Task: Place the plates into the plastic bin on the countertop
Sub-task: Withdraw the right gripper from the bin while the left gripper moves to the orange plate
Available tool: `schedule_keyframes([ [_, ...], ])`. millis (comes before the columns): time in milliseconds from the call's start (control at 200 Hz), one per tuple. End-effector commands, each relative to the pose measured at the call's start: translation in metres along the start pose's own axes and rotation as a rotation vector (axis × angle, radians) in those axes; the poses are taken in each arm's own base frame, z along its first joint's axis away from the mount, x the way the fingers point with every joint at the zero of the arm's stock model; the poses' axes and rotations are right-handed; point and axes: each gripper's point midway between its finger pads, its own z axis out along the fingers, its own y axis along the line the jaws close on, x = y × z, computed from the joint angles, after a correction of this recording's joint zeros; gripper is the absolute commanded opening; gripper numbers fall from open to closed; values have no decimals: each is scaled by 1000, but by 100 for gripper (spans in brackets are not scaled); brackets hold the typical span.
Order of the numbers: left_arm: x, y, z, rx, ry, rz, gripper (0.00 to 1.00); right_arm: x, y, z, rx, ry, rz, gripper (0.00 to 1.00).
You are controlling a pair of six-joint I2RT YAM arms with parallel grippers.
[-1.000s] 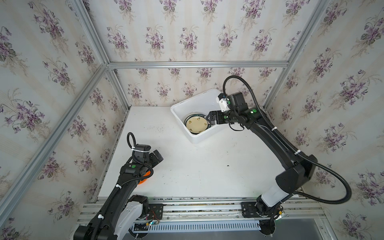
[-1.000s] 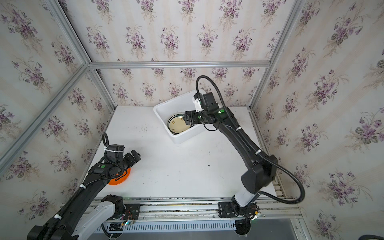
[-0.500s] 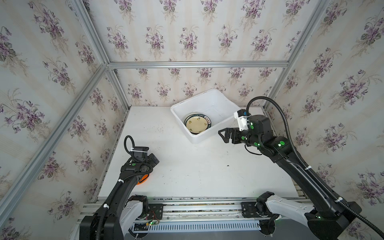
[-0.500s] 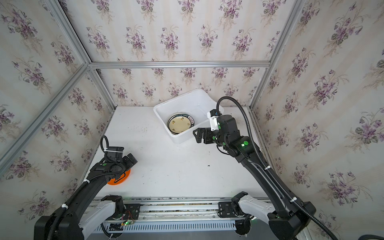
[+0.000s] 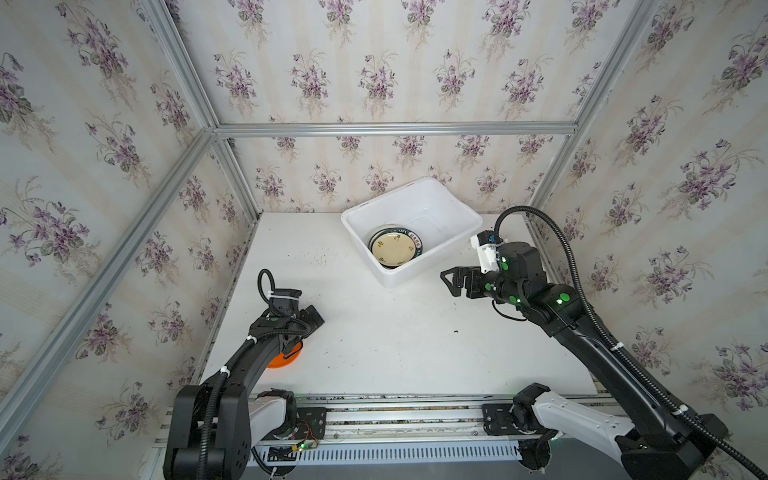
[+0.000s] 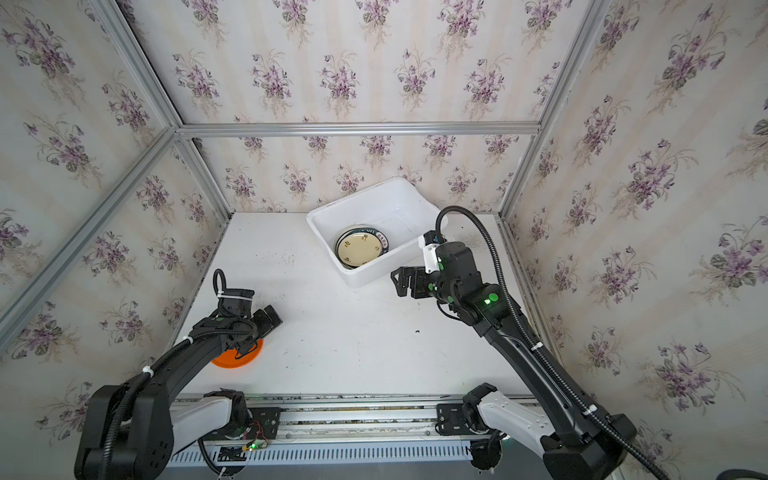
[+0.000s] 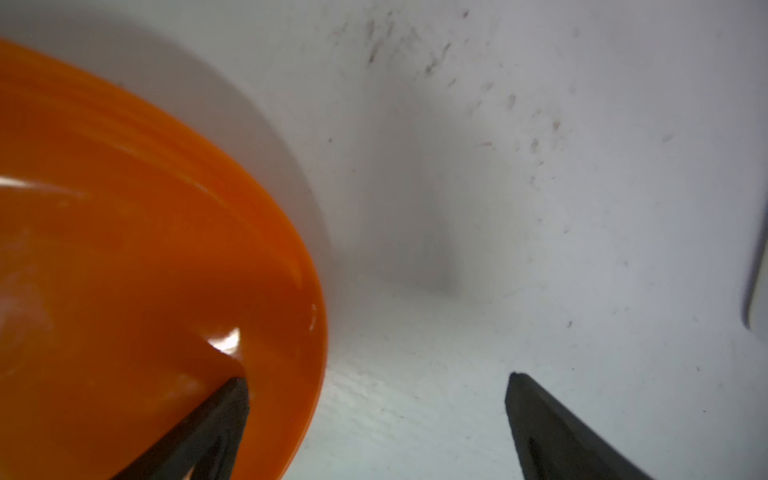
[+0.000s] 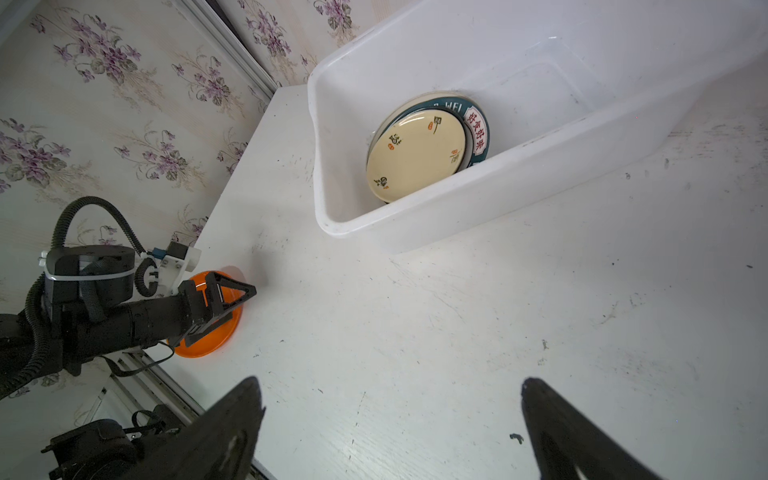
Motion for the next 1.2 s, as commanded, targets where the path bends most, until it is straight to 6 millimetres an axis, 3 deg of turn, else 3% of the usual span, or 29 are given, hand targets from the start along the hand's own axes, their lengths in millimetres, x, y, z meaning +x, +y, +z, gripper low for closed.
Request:
schedule_keyframes([
  [0,15,-6,3,47,63,3,99,-3,4,6,-26,-18,9,99],
  [295,17,-23,-3,123,48,42,99,5,2,13,-35,3,42,99],
  [485,28,-38,5,170,95,87,99,6,-2,12,-16,0,59,99],
  [605,35,-57,6,204,112,133,99,5,-4,8,-3,-13,64,99],
  [945,61,-135,-2,328,167,367,99,8,-5,12,-4,-8,92,99],
  [1079,57,-136,-6,326,148,367,99,9,-7,13,3,-5,93,99],
  [1194,45,-121,-14,250,100,338,99,8,-8,10,13,-12,93,100],
])
